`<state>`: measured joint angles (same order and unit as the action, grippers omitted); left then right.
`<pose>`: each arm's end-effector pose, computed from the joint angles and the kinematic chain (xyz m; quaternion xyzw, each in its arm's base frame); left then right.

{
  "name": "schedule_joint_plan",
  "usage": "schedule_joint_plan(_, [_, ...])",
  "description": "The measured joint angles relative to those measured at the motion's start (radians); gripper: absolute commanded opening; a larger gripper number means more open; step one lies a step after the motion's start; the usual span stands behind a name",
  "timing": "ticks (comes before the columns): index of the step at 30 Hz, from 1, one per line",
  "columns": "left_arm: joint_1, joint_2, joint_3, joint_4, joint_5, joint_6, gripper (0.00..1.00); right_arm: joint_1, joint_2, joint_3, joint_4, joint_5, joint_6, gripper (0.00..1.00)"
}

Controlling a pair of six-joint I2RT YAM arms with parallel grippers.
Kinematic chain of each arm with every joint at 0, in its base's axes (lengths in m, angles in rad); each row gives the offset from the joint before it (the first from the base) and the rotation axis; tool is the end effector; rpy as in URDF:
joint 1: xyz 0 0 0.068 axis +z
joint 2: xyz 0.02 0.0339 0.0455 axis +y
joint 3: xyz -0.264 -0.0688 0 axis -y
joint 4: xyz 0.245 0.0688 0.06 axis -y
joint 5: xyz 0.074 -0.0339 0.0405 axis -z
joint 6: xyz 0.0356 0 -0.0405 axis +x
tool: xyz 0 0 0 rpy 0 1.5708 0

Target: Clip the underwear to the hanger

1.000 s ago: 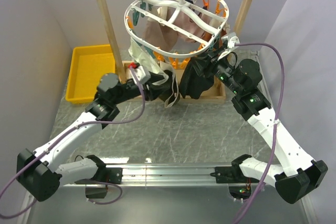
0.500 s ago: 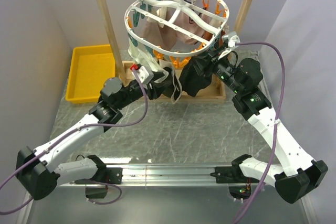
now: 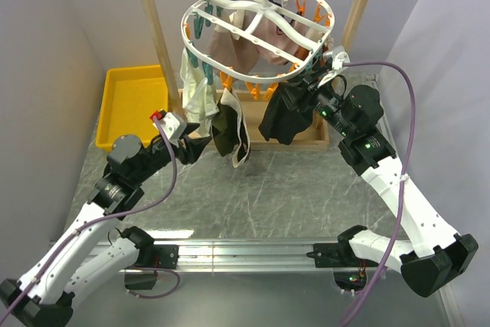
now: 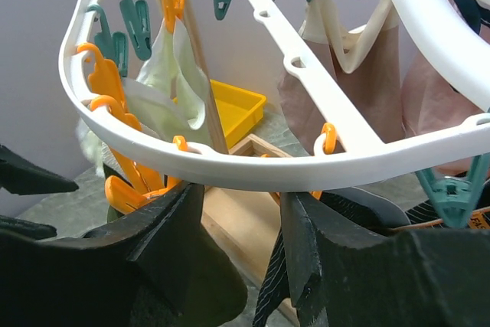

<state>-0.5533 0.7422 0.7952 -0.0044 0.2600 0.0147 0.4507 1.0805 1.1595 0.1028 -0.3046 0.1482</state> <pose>0.1442 -0.0998 0.3701 0.2817 0.6302 -0.2772 0.6683 0.2126 0.1147 0.4451 -0.2106 0.6078 0.3168 0.6970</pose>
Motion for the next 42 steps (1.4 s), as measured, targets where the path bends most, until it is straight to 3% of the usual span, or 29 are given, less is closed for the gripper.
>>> schedule_joint_plan(6, [0.040, -0.093, -0.039, -0.152, -0.042, 0.000, 0.58, 0.000, -0.001, 0.000, 0.000, -0.001, -0.008, 0.52])
schedule_joint_plan(12, [0.040, -0.058, -0.037, -0.139, 0.003, -0.018, 0.50, 0.000, -0.001, 0.000, 0.000, -0.005, -0.008, 0.52])
schedule_joint_plan(20, [-0.004, 0.142, 0.020, 0.076, 0.127, 0.013, 0.52, 0.000, -0.001, 0.000, 0.000, -0.015, -0.008, 0.52])
schedule_joint_plan(30, [-0.158, 0.368, 0.094, 0.405, 0.090, 0.018, 0.52, 0.000, -0.001, 0.000, 0.001, -0.020, -0.008, 0.52])
schedule_joint_plan(42, [-0.209, 0.517, 0.139, 0.642, -0.018, 0.027, 0.52, 0.000, -0.001, 0.000, 0.000, -0.026, -0.002, 0.53])
